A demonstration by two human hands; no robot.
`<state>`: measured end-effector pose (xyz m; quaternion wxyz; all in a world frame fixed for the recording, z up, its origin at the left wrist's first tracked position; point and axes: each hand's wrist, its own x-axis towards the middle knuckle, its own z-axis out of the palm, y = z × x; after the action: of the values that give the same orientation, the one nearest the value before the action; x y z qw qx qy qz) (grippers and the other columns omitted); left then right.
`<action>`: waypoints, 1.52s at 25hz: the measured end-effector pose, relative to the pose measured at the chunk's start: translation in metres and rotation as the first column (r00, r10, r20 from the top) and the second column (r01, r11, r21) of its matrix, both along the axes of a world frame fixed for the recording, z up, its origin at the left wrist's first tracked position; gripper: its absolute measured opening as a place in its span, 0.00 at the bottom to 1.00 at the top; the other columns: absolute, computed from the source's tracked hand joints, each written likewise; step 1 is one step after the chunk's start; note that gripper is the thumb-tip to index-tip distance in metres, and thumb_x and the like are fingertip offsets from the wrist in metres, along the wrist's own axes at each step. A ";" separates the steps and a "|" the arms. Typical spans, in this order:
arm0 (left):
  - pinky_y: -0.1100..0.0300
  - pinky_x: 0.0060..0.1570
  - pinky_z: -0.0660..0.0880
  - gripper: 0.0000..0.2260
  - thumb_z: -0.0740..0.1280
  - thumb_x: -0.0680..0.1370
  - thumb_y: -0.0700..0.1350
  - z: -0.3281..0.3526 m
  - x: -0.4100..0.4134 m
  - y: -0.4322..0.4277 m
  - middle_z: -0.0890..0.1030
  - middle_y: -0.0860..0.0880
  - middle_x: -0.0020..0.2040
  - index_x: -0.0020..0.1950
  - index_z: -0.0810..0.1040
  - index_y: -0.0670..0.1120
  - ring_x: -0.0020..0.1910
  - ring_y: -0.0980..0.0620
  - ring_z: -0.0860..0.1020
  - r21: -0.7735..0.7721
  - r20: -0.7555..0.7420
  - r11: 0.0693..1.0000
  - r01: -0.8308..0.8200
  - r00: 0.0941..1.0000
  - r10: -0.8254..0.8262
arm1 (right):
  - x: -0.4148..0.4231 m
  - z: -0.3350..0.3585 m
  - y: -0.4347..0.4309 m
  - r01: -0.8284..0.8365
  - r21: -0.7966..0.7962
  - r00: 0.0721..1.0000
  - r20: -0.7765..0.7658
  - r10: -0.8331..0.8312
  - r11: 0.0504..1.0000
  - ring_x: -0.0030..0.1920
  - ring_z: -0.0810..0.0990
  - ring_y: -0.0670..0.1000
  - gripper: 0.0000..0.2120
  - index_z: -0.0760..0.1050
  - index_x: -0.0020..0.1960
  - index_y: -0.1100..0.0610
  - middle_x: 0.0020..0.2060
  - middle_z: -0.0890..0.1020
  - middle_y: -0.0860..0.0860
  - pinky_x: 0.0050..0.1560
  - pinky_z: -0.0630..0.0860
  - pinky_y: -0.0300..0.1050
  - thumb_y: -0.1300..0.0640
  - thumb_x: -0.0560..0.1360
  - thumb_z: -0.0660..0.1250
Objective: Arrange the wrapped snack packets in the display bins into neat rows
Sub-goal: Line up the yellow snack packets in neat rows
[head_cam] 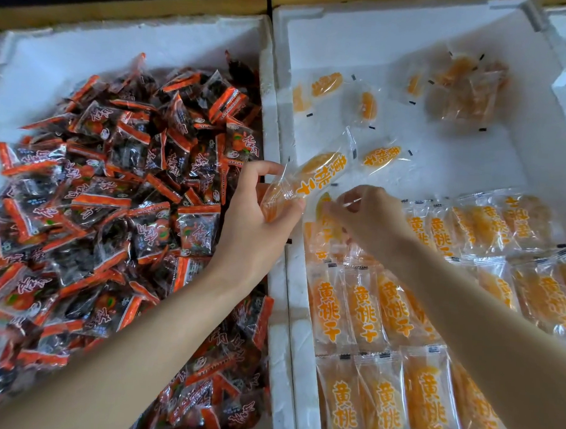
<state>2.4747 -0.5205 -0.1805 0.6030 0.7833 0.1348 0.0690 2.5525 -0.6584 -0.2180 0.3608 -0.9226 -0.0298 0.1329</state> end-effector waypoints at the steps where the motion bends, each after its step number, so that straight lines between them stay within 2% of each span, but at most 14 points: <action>1: 0.63 0.37 0.75 0.14 0.69 0.76 0.41 0.000 0.000 -0.001 0.80 0.48 0.47 0.56 0.69 0.55 0.38 0.54 0.77 -0.004 -0.002 1.000 -0.001 1.000 0.001 | -0.003 0.000 0.003 -0.080 -0.044 0.997 -0.020 0.079 0.996 0.39 0.81 0.59 0.17 0.79 0.46 0.64 0.37 0.83 0.59 0.44 0.78 0.51 0.49 0.75 0.66; 3: 0.60 0.41 0.76 0.14 0.69 0.76 0.41 0.001 -0.001 -0.001 0.80 0.47 0.47 0.57 0.70 0.54 0.42 0.50 0.78 -0.013 -0.010 1.000 -0.002 1.000 0.002 | -0.006 0.000 0.007 -0.171 -0.110 0.985 -0.041 0.167 0.979 0.38 0.81 0.60 0.18 0.79 0.42 0.67 0.35 0.83 0.62 0.43 0.78 0.51 0.50 0.74 0.67; 5: 0.57 0.42 0.76 0.14 0.69 0.76 0.41 0.000 -0.002 -0.001 0.80 0.46 0.48 0.57 0.70 0.53 0.44 0.49 0.78 -0.014 -0.013 1.000 0.000 1.000 0.000 | -0.004 -0.001 0.005 -0.179 -0.113 0.984 -0.047 0.174 0.977 0.40 0.81 0.60 0.18 0.78 0.48 0.65 0.38 0.83 0.61 0.46 0.78 0.52 0.49 0.72 0.70; 10: 0.68 0.40 0.74 0.14 0.69 0.76 0.42 -0.003 -0.007 -0.002 0.79 0.52 0.47 0.58 0.70 0.53 0.42 0.56 0.77 0.007 -0.006 1.000 -0.001 1.000 0.001 | -0.008 0.003 -0.001 -0.191 -0.124 0.982 -0.017 0.190 0.974 0.43 0.82 0.56 0.22 0.70 0.61 0.58 0.45 0.82 0.54 0.49 0.78 0.53 0.48 0.73 0.69; 12: 0.69 0.41 0.74 0.14 0.69 0.76 0.42 -0.005 -0.008 -0.003 0.79 0.54 0.47 0.55 0.70 0.56 0.43 0.57 0.78 -0.004 -0.003 1.000 0.002 1.000 -0.002 | -0.014 0.013 -0.006 -0.139 0.007 0.989 0.058 0.139 0.990 0.42 0.82 0.52 0.15 0.71 0.62 0.58 0.46 0.81 0.51 0.47 0.79 0.47 0.54 0.78 0.64; 13: 0.66 0.43 0.76 0.14 0.69 0.76 0.43 -0.005 -0.009 -0.004 0.79 0.55 0.47 0.54 0.69 0.58 0.43 0.57 0.78 -0.007 -0.006 1.000 0.008 1.000 -0.008 | -0.018 0.020 -0.009 -0.067 0.189 0.998 0.020 0.064 0.980 0.41 0.83 0.49 0.13 0.71 0.62 0.58 0.45 0.82 0.50 0.45 0.80 0.44 0.57 0.78 0.62; 15: 0.63 0.44 0.78 0.13 0.69 0.77 0.45 -0.006 -0.011 -0.006 0.80 0.59 0.45 0.53 0.68 0.59 0.43 0.62 0.78 -0.003 -0.001 0.999 0.040 0.999 -0.040 | -0.027 0.038 -0.017 0.175 0.603 0.959 -0.284 0.004 0.779 0.44 0.84 0.49 0.13 0.72 0.61 0.60 0.48 0.82 0.53 0.44 0.81 0.42 0.60 0.78 0.63; 16: 0.65 0.43 0.77 0.13 0.69 0.77 0.45 -0.007 -0.012 -0.008 0.79 0.61 0.45 0.54 0.68 0.58 0.43 0.65 0.78 0.006 0.009 0.998 0.065 0.998 -0.065 | -0.030 0.043 -0.020 0.282 0.696 0.913 -0.405 0.037 0.660 0.47 0.84 0.50 0.13 0.72 0.60 0.62 0.49 0.82 0.55 0.44 0.81 0.42 0.60 0.77 0.65; 21: 0.66 0.44 0.77 0.17 0.73 0.73 0.45 -0.008 -0.016 -0.016 0.80 0.55 0.52 0.55 0.70 0.58 0.47 0.62 0.79 -0.062 -0.046 0.982 0.178 0.982 -0.181 | -0.030 0.044 -0.030 0.336 0.704 0.872 -0.483 0.076 0.625 0.47 0.82 0.50 0.20 0.77 0.55 0.64 0.45 0.83 0.54 0.50 0.80 0.41 0.51 0.71 0.67; 24: 0.65 0.42 0.77 0.18 0.74 0.72 0.43 -0.007 -0.017 -0.016 0.80 0.54 0.53 0.56 0.71 0.56 0.49 0.60 0.79 -0.089 -0.058 0.977 0.193 0.978 -0.199 | -0.022 0.047 -0.039 0.427 0.744 0.852 -0.522 0.047 0.514 0.37 0.82 0.46 0.10 0.79 0.47 0.60 0.37 0.83 0.50 0.41 0.81 0.38 0.52 0.75 0.65; 26: 0.64 0.45 0.78 0.16 0.72 0.73 0.44 -0.006 -0.018 -0.014 0.79 0.57 0.52 0.55 0.71 0.56 0.49 0.62 0.79 -0.099 -0.046 0.983 0.153 0.986 -0.158 | -0.014 0.045 -0.043 0.427 0.710 0.876 -0.479 -0.061 0.560 0.38 0.80 0.47 0.11 0.79 0.49 0.62 0.38 0.81 0.52 0.38 0.81 0.37 0.54 0.76 0.65; 30: 0.51 0.56 0.77 0.17 0.70 0.75 0.46 -0.005 -0.016 -0.005 0.79 0.54 0.56 0.60 0.70 0.55 0.53 0.56 0.79 -0.052 -0.056 0.995 0.079 0.995 -0.082 | -0.005 0.020 -0.036 0.141 0.218 0.988 -0.088 -0.124 0.966 0.38 0.82 0.54 0.10 0.78 0.43 0.60 0.38 0.83 0.56 0.44 0.81 0.48 0.53 0.75 0.68; 34: 0.61 0.52 0.78 0.16 0.68 0.76 0.46 -0.002 -0.015 -0.007 0.81 0.55 0.53 0.62 0.69 0.53 0.49 0.60 0.81 -0.067 -0.059 0.995 0.068 0.996 -0.072 | -0.011 0.004 -0.025 -0.033 -0.060 0.999 -0.022 0.031 0.998 0.43 0.80 0.53 0.14 0.75 0.55 0.59 0.46 0.82 0.53 0.42 0.73 0.43 0.50 0.75 0.67; 38: 0.67 0.46 0.78 0.15 0.67 0.77 0.44 -0.003 -0.016 -0.010 0.82 0.56 0.48 0.62 0.69 0.52 0.45 0.61 0.81 -0.136 -0.073 0.988 0.068 0.994 -0.078 | -0.011 0.001 -0.029 -0.090 -0.162 0.996 -0.009 0.090 0.983 0.43 0.80 0.56 0.20 0.69 0.61 0.58 0.48 0.81 0.55 0.44 0.78 0.50 0.48 0.75 0.67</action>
<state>2.4583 -0.5307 -0.1831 0.6504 0.7477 0.1339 0.0068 2.5414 -0.6872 -0.2172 0.2783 -0.9465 -0.0605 0.1517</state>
